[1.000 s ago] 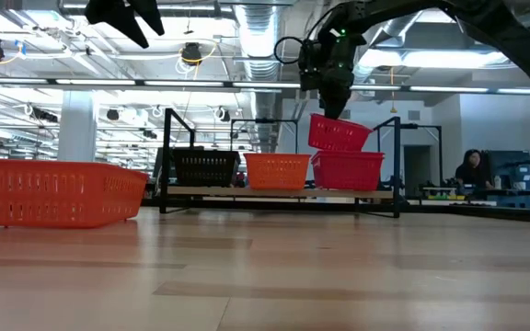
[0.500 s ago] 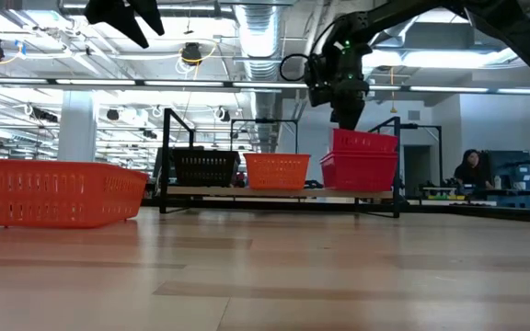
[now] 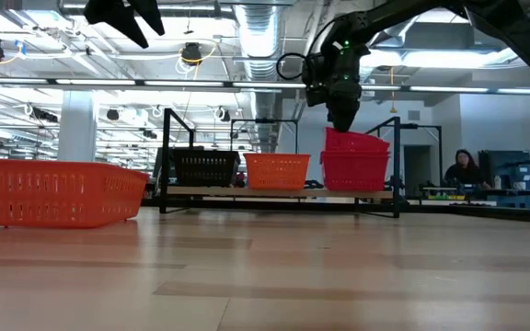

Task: Stack baskets on shelf by color
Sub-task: Stack the red bin on top of the other red bin on the shelf

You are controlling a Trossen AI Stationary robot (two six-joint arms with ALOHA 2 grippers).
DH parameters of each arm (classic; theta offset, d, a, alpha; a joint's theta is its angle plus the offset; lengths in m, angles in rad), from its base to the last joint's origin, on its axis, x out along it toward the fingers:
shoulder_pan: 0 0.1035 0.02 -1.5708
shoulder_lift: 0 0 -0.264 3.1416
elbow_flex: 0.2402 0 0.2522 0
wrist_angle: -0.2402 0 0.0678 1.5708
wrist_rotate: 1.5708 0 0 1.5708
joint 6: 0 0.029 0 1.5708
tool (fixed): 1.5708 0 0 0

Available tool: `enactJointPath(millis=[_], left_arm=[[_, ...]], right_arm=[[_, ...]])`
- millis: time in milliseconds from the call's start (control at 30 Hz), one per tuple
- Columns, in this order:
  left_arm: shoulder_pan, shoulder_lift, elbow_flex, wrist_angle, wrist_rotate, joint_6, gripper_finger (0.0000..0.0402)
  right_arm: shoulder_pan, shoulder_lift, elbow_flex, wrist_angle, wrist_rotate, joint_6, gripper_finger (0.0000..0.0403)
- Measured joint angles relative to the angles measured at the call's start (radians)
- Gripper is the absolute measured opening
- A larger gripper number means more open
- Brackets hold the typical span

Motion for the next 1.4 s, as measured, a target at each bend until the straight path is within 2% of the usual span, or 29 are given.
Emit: enactJointPath(millis=[200, 467, 733, 833, 1000, 1400], left_arm=[[0.0, 0.0, 0.0, 0.0, 0.0, 0.0, 0.0251], [0.0, 0.0, 0.0, 0.0, -0.001, -0.003, 0.0251], [0.0, 0.0, 0.0, 0.0, -0.001, -0.003, 0.0251], [0.0, 0.0, 0.0, 0.001, -0.001, -0.003, 0.0251], [0.0, 0.0, 0.0, 0.001, -0.001, -0.004, 0.0251], [0.0, 0.0, 0.0, 0.001, -0.001, -0.015, 0.0251]], right_arm=[[0.0, 0.0, 0.0, 0.01, 0.0, 0.019, 0.0066], [0.005, -0.012, 0.0, 0.016, 0.002, 0.011, 0.0071], [0.018, -0.09, 0.0, 0.017, 0.08, 0.008, 0.0071], [0.016, -0.104, 0.0, 0.014, 0.08, 0.039, 0.0059], [0.016, -0.101, 0.0, 0.005, 0.082, 0.052, 0.0008], [0.024, -0.1, 0.0, 0.009, 0.082, 0.061, 0.0002]])
